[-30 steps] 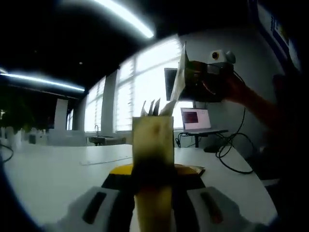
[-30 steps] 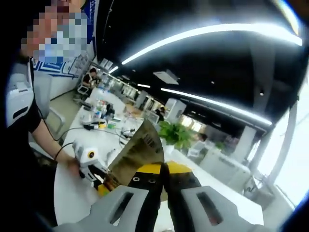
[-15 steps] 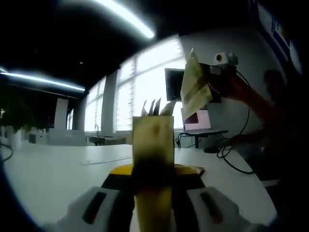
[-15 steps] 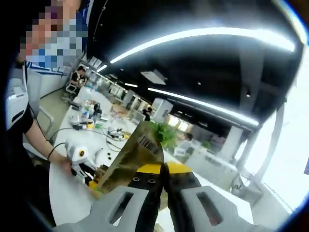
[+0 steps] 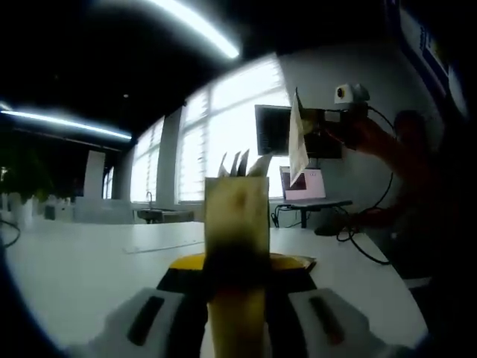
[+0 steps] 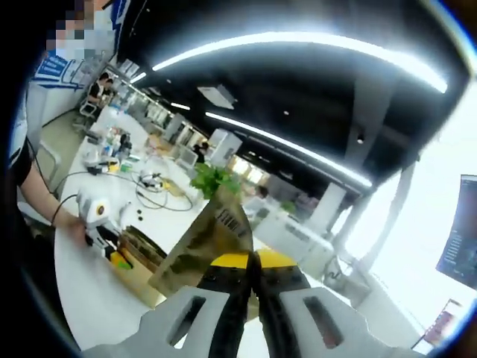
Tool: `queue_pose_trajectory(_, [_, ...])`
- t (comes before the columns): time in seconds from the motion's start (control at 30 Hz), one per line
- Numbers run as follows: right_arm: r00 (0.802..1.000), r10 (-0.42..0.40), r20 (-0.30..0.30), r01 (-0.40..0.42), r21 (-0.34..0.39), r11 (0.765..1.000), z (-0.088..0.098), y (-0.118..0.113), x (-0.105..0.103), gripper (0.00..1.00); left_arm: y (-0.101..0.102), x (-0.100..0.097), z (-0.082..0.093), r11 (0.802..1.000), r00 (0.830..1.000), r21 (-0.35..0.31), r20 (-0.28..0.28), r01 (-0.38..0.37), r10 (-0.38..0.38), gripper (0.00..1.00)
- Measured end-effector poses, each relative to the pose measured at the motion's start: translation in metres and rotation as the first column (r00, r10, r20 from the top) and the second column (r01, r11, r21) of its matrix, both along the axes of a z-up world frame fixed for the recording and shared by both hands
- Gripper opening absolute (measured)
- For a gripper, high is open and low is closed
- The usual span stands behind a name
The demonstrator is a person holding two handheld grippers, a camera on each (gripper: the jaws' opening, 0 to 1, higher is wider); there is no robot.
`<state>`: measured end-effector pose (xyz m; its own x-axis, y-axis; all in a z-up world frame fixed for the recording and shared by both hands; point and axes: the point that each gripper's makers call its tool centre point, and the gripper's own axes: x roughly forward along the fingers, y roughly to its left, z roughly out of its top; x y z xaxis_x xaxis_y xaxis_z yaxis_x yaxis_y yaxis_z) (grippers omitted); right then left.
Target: Extract single mask from mask box in order stack masks on table
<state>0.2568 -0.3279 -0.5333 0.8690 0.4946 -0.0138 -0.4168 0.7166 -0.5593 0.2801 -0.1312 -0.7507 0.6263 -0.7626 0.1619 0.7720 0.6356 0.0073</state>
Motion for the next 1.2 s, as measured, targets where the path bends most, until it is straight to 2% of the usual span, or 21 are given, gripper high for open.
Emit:
queue_pose_trajectory(0.13, [0.999,-0.042,0.0,0.042,-0.014,0.999,0.001,-0.013,0.002,0.0,0.0,0.0,-0.001,1.0,1.0,0.001,-0.002,0.001,-0.001,0.31])
queue_pose_trajectory(0.27, [0.996,-0.087,-0.005,0.086,-0.051,0.995,-0.008,-0.023,0.011,0.0,0.0,0.0,-0.001,1.0,1.0,0.004,-0.001,0.0,0.0,0.31])
queue_pose_trajectory(0.83, [0.979,-0.164,-0.122,0.151,-0.111,0.982,-0.074,-0.034,0.064,0.0,-0.001,0.0,-0.002,1.0,1.0,0.01,-0.004,0.0,0.001,0.31])
queue_pose_trajectory(1.2, [0.967,-0.185,-0.175,0.161,-0.143,0.977,-0.119,-0.032,0.086,0.0,-0.002,-0.001,-0.002,1.0,1.0,0.012,-0.004,0.0,0.0,0.31])
